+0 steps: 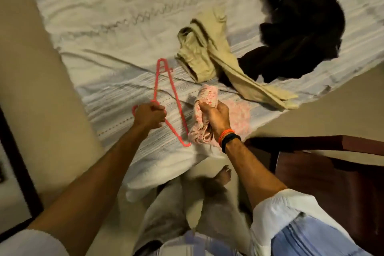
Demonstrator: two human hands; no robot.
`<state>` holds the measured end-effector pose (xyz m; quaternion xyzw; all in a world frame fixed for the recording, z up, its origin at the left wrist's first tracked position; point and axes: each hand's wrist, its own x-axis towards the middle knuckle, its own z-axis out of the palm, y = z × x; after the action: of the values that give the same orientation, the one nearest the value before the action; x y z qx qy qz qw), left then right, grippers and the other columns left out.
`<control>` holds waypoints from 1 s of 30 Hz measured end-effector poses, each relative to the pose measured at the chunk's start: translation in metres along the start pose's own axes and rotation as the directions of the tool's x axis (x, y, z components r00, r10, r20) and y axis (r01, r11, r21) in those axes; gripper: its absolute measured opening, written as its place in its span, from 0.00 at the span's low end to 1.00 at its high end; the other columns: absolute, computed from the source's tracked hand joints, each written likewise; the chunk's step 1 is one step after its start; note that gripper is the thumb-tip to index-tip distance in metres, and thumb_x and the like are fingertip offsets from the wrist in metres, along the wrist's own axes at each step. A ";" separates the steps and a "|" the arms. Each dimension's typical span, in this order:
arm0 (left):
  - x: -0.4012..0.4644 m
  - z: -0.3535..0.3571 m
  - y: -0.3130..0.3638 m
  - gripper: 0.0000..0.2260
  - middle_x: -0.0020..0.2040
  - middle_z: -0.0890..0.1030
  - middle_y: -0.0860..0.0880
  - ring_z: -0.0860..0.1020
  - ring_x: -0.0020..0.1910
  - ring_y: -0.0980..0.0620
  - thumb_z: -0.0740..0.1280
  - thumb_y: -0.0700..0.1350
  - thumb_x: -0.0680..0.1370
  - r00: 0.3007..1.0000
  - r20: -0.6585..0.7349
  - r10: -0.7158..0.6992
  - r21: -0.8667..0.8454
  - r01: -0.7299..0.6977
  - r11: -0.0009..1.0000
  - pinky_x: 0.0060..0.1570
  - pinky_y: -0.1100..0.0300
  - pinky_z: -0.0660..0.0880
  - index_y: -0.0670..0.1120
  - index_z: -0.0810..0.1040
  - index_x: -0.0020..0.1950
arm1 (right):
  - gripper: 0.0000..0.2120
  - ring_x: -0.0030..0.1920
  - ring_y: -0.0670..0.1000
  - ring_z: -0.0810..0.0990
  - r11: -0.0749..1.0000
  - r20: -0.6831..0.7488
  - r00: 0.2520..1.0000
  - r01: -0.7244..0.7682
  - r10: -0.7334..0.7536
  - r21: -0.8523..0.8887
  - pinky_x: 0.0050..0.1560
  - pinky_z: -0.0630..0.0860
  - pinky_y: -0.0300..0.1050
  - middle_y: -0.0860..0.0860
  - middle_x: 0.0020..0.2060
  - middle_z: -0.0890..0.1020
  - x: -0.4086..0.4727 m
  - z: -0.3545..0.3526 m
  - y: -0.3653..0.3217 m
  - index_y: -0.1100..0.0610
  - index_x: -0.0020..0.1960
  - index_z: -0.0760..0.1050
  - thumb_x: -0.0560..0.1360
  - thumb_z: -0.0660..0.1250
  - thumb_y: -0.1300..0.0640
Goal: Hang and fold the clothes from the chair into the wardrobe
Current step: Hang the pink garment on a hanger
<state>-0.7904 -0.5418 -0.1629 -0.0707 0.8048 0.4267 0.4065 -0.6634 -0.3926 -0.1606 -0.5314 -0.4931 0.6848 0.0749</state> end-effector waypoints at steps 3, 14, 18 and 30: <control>0.037 -0.007 -0.037 0.04 0.43 0.81 0.44 0.79 0.35 0.53 0.69 0.36 0.77 0.994 0.001 -0.105 -0.018 0.105 0.994 0.29 0.63 0.77 0.44 0.79 0.44 | 0.12 0.46 0.54 0.83 0.996 -0.018 1.000 -0.027 0.026 -0.085 0.51 0.79 0.49 0.57 0.48 0.85 0.019 0.025 0.030 0.64 0.57 0.80 0.76 0.70 0.60; 0.109 0.031 -0.081 0.16 0.53 0.83 0.48 0.81 0.52 0.49 0.74 0.38 0.73 0.901 -0.022 -0.434 -0.370 0.396 0.840 0.37 0.57 0.80 0.43 0.79 0.59 | 0.24 0.56 0.55 0.82 0.982 -0.065 0.990 -0.136 0.128 -0.130 0.63 0.76 0.53 0.54 0.53 0.84 0.048 0.063 0.078 0.65 0.62 0.76 0.72 0.74 0.52; 0.114 0.040 -0.078 0.07 0.45 0.83 0.51 0.82 0.50 0.51 0.74 0.41 0.74 0.898 0.014 -0.440 -0.471 0.394 0.789 0.39 0.59 0.76 0.46 0.79 0.50 | 0.14 0.52 0.54 0.84 0.982 -0.043 0.989 -0.146 0.142 -0.121 0.59 0.78 0.54 0.53 0.49 0.86 0.049 0.061 0.081 0.62 0.57 0.80 0.74 0.72 0.56; 0.068 0.027 -0.007 0.08 0.41 0.83 0.50 0.74 0.31 0.55 0.61 0.42 0.82 0.962 -0.176 0.210 -0.109 -0.231 0.967 0.37 0.55 0.74 0.49 0.79 0.47 | 0.24 0.55 0.56 0.84 1.000 -0.075 0.997 -0.029 0.029 0.004 0.62 0.77 0.58 0.55 0.52 0.85 0.009 0.032 0.016 0.62 0.60 0.79 0.68 0.76 0.53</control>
<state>-0.8161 -0.5106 -0.2241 -0.0412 0.8091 0.5131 0.2836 -0.6857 -0.4141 -0.1801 -0.5637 -0.4812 0.6661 0.0839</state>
